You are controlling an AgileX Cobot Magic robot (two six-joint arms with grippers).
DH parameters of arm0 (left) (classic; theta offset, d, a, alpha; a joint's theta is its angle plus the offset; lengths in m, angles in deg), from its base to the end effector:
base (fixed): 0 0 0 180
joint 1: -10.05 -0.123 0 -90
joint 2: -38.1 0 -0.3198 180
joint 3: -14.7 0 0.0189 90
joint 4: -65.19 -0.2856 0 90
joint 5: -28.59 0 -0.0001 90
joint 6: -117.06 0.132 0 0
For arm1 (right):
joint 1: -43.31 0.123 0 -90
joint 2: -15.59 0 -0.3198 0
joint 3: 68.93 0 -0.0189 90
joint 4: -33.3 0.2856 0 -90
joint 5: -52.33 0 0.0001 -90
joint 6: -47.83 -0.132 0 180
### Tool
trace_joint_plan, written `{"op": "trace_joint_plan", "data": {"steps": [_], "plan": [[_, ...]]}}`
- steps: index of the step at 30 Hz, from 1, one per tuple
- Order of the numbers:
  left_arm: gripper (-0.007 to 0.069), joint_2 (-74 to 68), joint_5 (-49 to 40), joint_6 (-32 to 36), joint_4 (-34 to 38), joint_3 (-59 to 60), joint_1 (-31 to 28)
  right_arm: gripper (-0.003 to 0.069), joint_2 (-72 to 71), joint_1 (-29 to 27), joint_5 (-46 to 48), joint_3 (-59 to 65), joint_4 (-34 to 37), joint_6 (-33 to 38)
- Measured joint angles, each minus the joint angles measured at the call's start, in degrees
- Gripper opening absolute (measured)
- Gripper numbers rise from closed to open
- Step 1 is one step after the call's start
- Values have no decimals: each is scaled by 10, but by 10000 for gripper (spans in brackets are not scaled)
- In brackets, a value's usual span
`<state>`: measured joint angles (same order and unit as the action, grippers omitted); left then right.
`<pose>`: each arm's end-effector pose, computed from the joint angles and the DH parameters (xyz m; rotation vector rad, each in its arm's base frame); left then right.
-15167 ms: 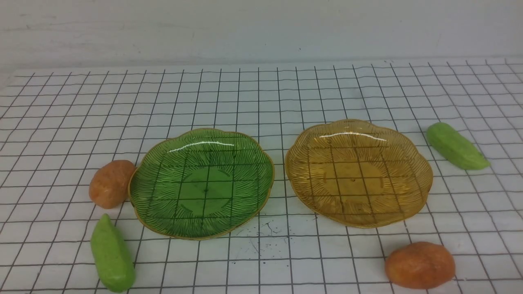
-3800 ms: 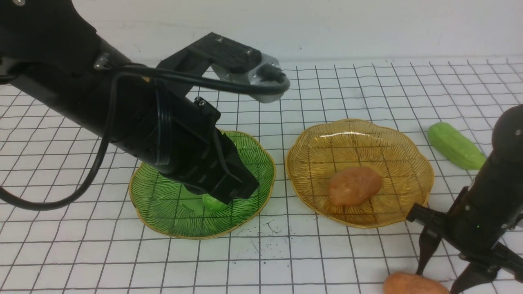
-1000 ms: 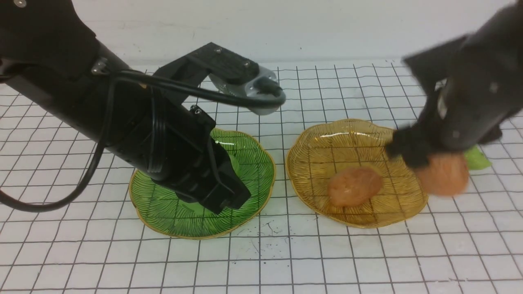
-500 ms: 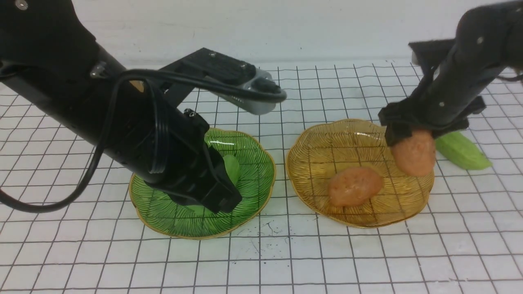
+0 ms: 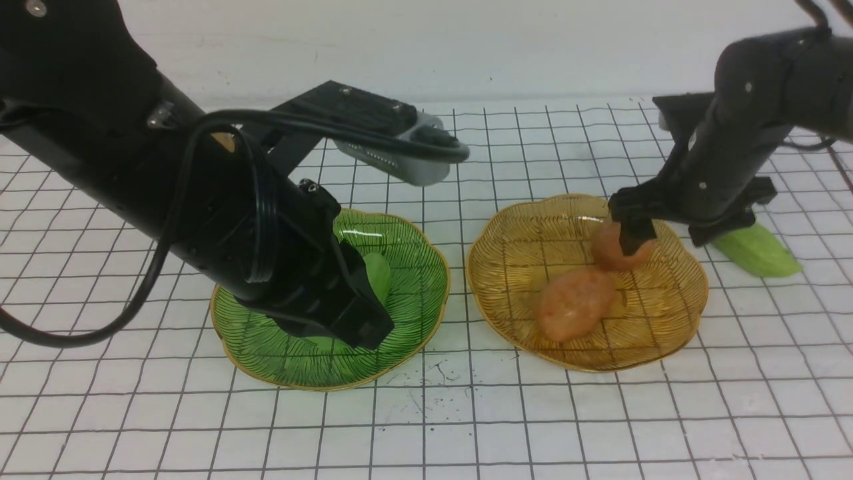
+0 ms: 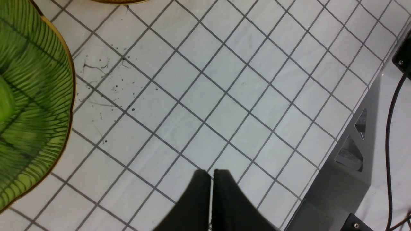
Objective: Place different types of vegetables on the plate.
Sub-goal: 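Place the carrot on the yellow plate with the right gripper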
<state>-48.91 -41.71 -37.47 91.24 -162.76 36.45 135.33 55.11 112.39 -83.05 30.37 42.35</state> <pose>0.2570 -0.1885 0.3522 1.0965 2.4997 -0.6357 0.4626 0.0907 0.2142 -0.1879 2.8813 -0.0134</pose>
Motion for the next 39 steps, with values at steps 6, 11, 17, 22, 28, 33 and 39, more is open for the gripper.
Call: {"op": "trace_joint_plan", "data": {"steps": [6, 11, 17, 22, 28, 33, 39], "plan": [[-8, 0, 0, 0, 0, 0, 0, 610, 2, -46, 4, -66, -59, -20], [-8, 0, -1, 0, 0, 0, 0, 587, 26, -100, -5, -78, -64, -20], [-8, 0, -1, -4, 0, 0, 0, 575, 87, -146, -27, -78, -17, 19], [-8, 0, -1, -5, -1, 0, 0, 568, 118, -147, -44, -78, 21, 58], [-8, 0, -1, -6, -1, 0, 0, 559, 139, -147, -63, -78, 26, 66], [-8, 0, -1, -7, -7, 0, 0, 387, 152, -147, -54, -78, 2, 30], [-8, 0, -2, -9, -26, 0, 0, 376, 139, -148, 2, -107, -30, 10]]}}
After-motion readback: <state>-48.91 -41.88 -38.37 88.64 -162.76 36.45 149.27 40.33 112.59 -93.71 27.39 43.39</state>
